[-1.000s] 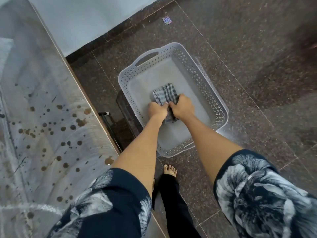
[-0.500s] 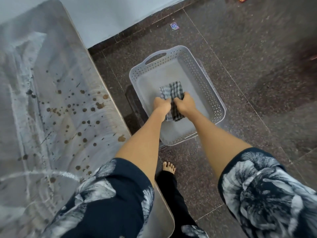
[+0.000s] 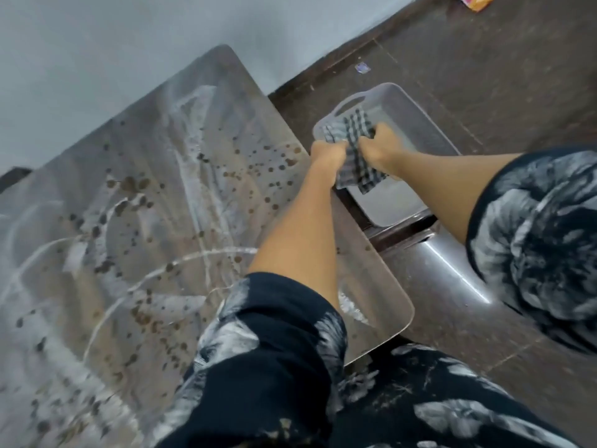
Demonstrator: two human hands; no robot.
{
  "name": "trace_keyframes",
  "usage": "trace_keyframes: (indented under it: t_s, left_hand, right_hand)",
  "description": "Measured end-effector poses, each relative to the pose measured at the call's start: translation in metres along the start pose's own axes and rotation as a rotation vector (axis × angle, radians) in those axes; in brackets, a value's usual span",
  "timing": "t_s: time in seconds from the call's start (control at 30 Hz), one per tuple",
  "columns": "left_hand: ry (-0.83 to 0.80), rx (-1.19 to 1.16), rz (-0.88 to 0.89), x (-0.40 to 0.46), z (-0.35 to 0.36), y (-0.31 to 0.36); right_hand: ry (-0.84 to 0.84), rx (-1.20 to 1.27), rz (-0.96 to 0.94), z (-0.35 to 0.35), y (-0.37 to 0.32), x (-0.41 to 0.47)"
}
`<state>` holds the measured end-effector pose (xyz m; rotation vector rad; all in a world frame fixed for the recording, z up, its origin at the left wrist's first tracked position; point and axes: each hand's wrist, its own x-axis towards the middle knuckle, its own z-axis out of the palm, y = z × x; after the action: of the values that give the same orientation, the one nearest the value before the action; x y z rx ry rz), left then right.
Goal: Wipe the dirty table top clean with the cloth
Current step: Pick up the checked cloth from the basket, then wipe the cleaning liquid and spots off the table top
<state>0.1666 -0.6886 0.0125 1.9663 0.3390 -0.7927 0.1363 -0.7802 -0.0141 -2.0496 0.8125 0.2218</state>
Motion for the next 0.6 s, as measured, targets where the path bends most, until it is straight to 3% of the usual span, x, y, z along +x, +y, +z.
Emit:
trace_keyframes:
  t_s: [0.17, 0.43, 0.6]
  left_hand:
    - [0.019, -0.085, -0.016, -0.041, -0.067, -0.039]
    - [0.252, -0.318, 0.035, -0.086, -0.219, -0.134]
    - [0.440, -0.419, 0.033, -0.123, -0.329, -0.215]
  right_hand:
    - [-0.056, -0.078, -0.053, 0.049, -0.037, -0.047]
    - [-0.066, -0.065, -0.275, 0.177, -0.125, -0.155]
    - [-0.262, 0.034, -0.396, 0.280, -0.176, -0.231]
